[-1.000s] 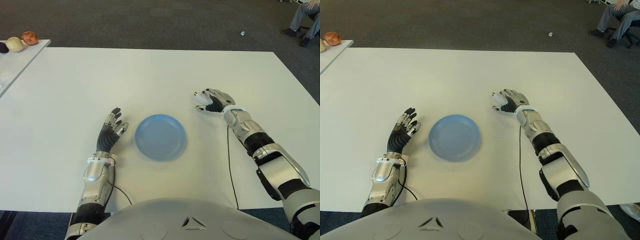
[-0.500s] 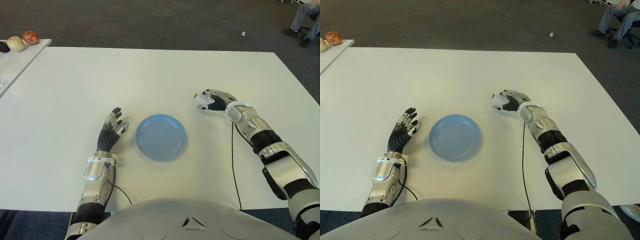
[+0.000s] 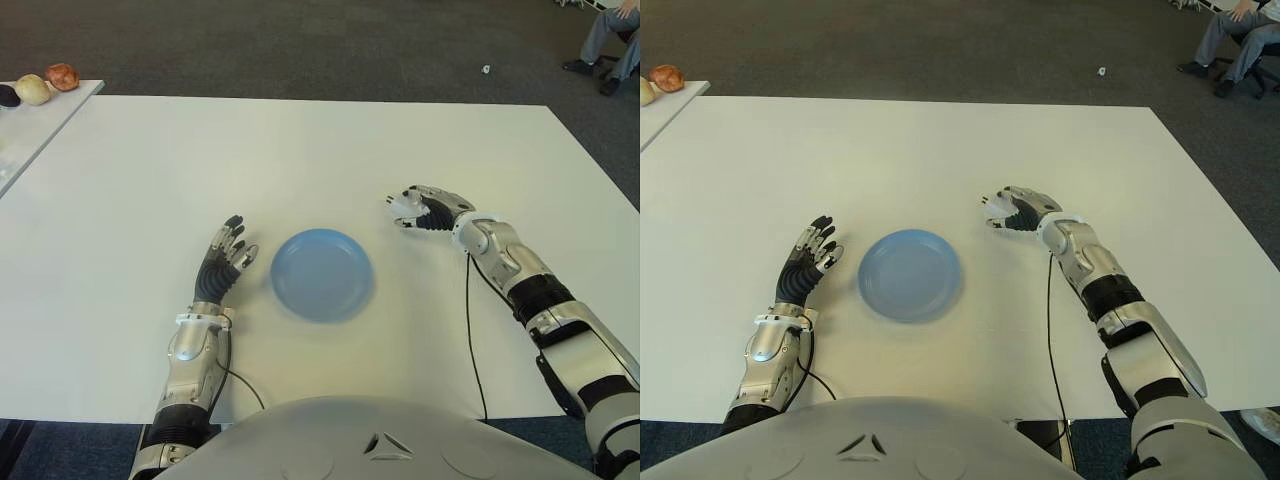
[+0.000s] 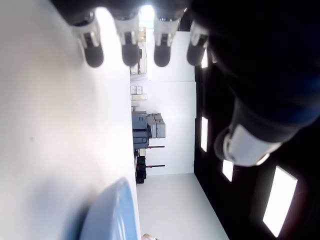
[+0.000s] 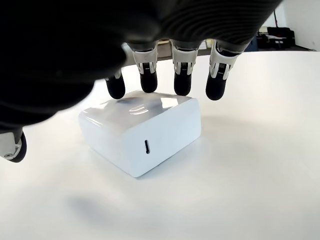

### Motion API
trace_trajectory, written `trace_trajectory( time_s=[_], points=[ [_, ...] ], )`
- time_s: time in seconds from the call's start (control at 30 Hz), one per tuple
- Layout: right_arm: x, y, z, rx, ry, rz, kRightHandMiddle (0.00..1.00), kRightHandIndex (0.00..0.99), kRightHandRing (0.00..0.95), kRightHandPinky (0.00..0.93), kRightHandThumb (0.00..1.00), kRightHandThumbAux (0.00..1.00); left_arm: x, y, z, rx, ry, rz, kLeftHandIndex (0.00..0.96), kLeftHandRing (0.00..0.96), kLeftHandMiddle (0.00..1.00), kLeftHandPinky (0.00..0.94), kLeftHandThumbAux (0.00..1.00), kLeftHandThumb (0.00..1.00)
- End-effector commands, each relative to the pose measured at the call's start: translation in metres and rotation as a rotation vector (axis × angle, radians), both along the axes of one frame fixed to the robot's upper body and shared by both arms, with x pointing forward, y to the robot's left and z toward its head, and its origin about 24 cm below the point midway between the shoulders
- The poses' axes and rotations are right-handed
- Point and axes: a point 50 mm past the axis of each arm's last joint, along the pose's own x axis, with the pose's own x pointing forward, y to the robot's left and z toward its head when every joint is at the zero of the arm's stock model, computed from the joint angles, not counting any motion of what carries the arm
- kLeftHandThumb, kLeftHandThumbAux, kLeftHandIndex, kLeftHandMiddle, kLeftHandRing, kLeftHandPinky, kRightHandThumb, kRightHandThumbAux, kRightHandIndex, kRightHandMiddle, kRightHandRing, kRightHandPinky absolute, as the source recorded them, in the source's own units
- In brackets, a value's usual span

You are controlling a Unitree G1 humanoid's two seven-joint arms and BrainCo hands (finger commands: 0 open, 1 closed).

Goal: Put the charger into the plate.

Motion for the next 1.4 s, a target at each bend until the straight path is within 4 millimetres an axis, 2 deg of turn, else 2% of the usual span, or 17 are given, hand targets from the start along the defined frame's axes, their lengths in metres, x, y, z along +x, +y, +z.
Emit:
trace_trajectory(
  time_s=[0.03, 0.97, 1.17, 1.4],
  points=[
    [-0.045, -0.008, -0.053, -0.045, 0.312, -0.023, 0.0, 0.0, 0.0, 0.0, 0.0, 0.3, -0.019, -0.001, -0.025, -0.015, 0.161, 0.007, 0.018, 0.046, 0.054, 0.061, 0.642, 0.0],
    [-0.064, -0.003, -0.038, -0.015, 0.292, -0.012, 0.0, 0.0, 0.0, 0.0, 0.0, 0.307, -0.018, 0.001, -0.026, -0.021, 0.157, 0.0, 0.016, 0.04, 0.048, 0.059, 0.635, 0.0],
    [-0.065, -0.003, -0.034, -0.021, 0.178, -0.022, 0.0, 0.0, 0.0, 0.0, 0.0, 0.313, -0.018, 0.001, -0.026, -0.024, 0.152, 0.0, 0.018, 0.042, 0.051, 0.059, 0.644, 0.0],
    [-0.065, -0.002, -0.026, 0.016, -0.128, -0.071, 0.0, 0.0, 0.0, 0.0, 0.019, 0.346, -0.019, 0.002, -0.027, -0.023, 0.153, 0.003, 0.018, 0.045, 0.054, 0.063, 0.655, 0.0]
  ],
)
